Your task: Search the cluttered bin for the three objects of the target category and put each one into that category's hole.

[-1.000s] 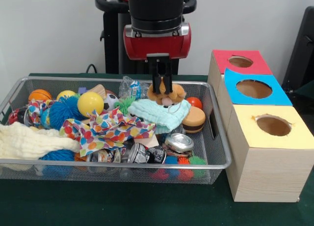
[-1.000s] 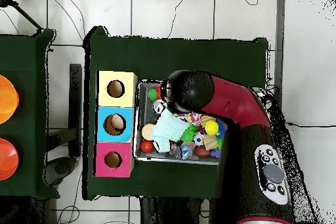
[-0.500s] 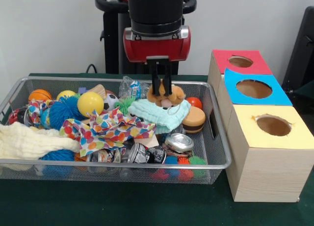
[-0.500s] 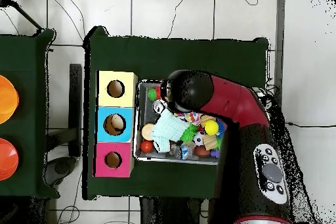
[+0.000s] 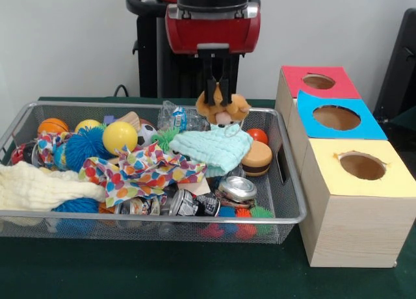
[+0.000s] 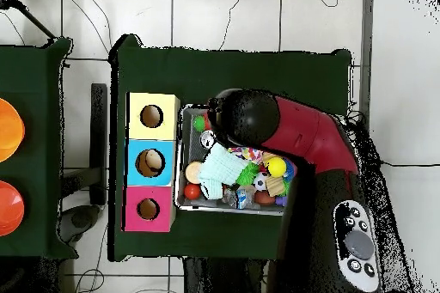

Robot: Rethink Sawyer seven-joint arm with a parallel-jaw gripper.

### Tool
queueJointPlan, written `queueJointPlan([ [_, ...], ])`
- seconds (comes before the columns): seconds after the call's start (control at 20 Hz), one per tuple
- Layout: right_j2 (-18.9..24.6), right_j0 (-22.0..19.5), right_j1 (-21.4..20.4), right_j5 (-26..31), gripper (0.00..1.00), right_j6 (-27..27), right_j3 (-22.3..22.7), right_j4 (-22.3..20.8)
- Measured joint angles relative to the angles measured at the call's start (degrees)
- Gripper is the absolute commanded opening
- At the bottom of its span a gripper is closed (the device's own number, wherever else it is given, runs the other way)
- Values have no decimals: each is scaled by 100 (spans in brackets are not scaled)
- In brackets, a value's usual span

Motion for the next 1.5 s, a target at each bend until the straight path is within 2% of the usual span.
queueJointPlan([
  [0.5, -103, 118, -145, 1, 0, 0, 1, 119],
  [1.5, -166, 120, -150, 1, 0, 0, 1, 130],
])
